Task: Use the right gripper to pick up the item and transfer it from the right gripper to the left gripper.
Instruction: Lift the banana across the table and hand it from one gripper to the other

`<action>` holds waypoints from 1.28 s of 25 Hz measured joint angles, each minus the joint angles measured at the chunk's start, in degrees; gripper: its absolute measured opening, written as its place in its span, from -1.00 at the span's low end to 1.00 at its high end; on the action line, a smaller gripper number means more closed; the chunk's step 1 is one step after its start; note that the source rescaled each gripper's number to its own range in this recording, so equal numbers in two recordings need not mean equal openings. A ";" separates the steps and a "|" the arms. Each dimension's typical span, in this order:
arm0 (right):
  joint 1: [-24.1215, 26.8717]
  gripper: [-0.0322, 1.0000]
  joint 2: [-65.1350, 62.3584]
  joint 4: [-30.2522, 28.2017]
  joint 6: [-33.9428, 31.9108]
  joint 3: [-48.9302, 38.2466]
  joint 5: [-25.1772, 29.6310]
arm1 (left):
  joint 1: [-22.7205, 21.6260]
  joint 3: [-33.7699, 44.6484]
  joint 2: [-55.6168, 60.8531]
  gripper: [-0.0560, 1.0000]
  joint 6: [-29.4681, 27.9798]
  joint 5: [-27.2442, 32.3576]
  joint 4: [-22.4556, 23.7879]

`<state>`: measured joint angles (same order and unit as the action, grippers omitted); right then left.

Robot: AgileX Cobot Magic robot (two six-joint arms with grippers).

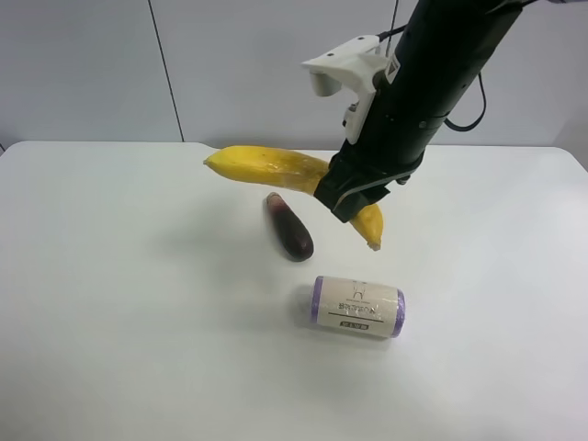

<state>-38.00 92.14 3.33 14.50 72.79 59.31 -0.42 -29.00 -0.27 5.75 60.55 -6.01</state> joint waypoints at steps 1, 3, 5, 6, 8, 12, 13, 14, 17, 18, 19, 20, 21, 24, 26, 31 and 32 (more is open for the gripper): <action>-0.96 -0.93 0.21 0.00 0.15 0.40 0.49 | 0.00 0.00 -0.95 0.52 1.39 0.00 -1.02; -2.49 -0.93 0.76 0.00 0.52 0.59 0.98 | 0.00 -0.27 -4.05 0.54 4.75 0.32 -2.99; -3.57 -0.93 1.33 0.06 0.77 0.63 1.85 | 0.00 -1.24 -7.79 0.58 8.80 0.77 -5.68; -3.71 -0.93 1.44 0.52 1.07 0.63 2.15 | 0.22 -1.89 -10.04 0.61 10.69 1.16 -7.32; -3.80 -0.93 1.52 1.08 1.48 0.63 2.21 | 1.69 -2.97 -13.95 0.66 13.11 1.34 -10.19; -3.90 -0.93 1.52 2.53 2.30 0.63 2.71 | 9.42 -5.72 -21.71 0.68 16.68 1.87 -12.38; -3.90 -0.93 1.52 3.11 2.87 0.63 3.13 | 11.60 -6.88 -23.42 0.68 17.11 2.21 -11.65; -3.90 -0.93 1.52 3.76 3.12 0.63 3.55 | 13.34 -8.19 -25.10 0.68 17.33 2.44 -10.74; -3.90 -0.93 1.52 5.17 4.17 0.63 4.20 | 19.10 -12.40 -30.02 0.68 17.52 2.88 -5.89; -3.90 -0.93 1.52 5.53 4.37 0.63 4.34 | 20.85 -13.67 -31.56 0.68 17.52 2.88 -4.15; -3.90 -0.93 1.52 5.93 4.41 0.63 4.51 | 22.98 -15.13 -33.14 0.68 17.52 2.88 -2.90; -3.90 -0.93 1.52 6.16 4.48 0.63 4.81 | 25.48 -16.55 -35.40 0.68 17.52 2.88 -1.47; -3.90 -0.93 1.52 6.49 4.61 0.63 4.96 | 27.27 -17.65 -37.39 0.68 17.52 2.95 -0.60; -3.90 -0.93 1.52 6.71 4.61 0.63 5.23 | 33.80 -20.97 -42.92 0.68 17.52 2.89 2.41; -3.90 -0.93 1.52 6.87 4.61 0.63 5.23 | 37.59 -22.64 -46.33 0.68 17.52 2.82 4.32; -3.90 -0.93 1.52 6.93 4.62 0.63 5.33 | 45.59 -25.85 -54.25 0.68 17.25 1.24 8.29; -3.90 -0.93 1.52 6.93 4.62 0.63 5.33 | 46.54 -26.26 -55.56 0.68 17.24 0.35 8.75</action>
<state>-41.90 93.65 10.26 19.12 73.42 64.65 46.12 -55.26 -55.83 22.99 60.90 2.74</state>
